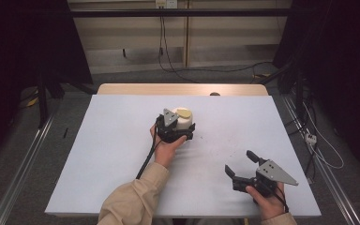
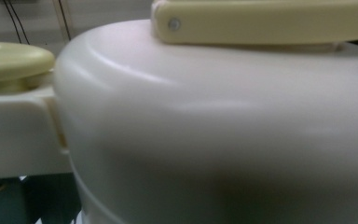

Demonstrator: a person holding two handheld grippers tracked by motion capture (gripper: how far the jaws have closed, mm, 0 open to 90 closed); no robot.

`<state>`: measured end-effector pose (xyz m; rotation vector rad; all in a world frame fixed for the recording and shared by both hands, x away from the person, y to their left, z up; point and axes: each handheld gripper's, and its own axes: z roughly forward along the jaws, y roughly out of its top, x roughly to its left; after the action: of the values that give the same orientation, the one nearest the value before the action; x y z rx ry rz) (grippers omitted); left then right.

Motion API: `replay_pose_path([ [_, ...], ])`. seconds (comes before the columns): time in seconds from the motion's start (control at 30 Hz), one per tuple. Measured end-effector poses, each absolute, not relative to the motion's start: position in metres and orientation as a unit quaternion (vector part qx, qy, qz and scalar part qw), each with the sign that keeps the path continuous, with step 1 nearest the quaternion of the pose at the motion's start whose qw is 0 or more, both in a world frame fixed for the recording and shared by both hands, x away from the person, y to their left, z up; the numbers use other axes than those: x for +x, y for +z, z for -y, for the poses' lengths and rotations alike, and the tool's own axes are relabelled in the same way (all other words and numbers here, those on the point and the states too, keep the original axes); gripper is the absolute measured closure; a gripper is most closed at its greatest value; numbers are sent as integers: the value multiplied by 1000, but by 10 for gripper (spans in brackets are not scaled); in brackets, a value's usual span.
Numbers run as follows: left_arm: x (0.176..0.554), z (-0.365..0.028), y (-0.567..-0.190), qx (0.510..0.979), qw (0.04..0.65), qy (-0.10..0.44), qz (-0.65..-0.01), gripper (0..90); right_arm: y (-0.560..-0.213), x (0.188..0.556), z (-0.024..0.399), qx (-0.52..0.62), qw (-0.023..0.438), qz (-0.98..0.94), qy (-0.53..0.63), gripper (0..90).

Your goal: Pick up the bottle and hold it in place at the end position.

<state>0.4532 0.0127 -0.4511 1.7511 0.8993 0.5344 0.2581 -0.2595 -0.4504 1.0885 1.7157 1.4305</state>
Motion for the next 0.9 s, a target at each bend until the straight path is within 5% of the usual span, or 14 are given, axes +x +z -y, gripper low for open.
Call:
replay_pose_path([
  [0.9, 454, -16, -455, 736, 528, 224, -359, 51, -450, 261, 257, 413, 318, -659, 542, 54],
])
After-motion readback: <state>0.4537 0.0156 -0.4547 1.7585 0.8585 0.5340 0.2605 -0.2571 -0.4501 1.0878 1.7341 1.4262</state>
